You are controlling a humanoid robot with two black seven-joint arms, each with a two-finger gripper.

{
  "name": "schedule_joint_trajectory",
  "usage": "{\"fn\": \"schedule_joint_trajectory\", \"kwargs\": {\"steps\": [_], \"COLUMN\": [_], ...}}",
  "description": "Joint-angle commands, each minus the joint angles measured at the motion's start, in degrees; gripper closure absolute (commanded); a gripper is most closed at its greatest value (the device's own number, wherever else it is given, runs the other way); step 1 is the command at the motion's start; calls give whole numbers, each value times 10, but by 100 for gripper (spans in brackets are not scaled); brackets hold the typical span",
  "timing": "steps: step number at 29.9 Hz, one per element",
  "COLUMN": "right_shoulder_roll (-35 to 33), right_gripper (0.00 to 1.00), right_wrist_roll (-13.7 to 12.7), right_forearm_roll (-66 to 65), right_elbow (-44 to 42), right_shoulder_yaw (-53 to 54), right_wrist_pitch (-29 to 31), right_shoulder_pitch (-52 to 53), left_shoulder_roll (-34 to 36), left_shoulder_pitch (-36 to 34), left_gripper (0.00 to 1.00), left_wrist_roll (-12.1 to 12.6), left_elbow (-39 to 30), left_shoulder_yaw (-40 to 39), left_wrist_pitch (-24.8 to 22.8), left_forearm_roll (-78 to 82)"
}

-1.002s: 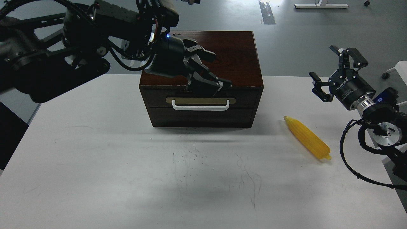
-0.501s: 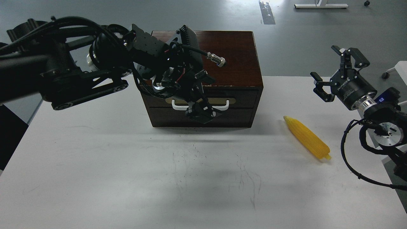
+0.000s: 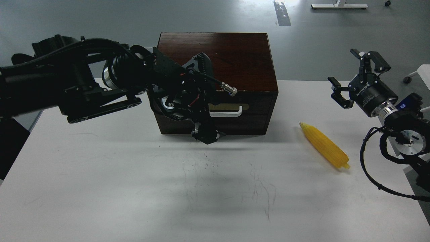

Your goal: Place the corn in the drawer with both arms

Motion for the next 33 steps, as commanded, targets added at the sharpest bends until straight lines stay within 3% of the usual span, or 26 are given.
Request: {"fn": "schedule_joint_trajectory", "kwargs": {"steps": [1, 33], "right_shoulder_roll": [1, 0], "right_gripper": [0, 0], "right_wrist_roll": [0, 0], "right_forearm_roll": [0, 1], "right_elbow": [0, 0], "right_shoulder_yaw": [0, 3], "right_wrist_pitch": [0, 0], "right_shoulder_pitch": [-1, -5], "left_shoulder_roll": [-8, -32], "left_shoulder_pitch": [4, 12], "left_gripper": [1, 1], "left_wrist_roll": [0, 0], "left_elbow": [12, 46], "left_shoulder_yaw": [1, 39], "left_wrist_pitch": [0, 0], "left_forearm_roll": [9, 20]}}
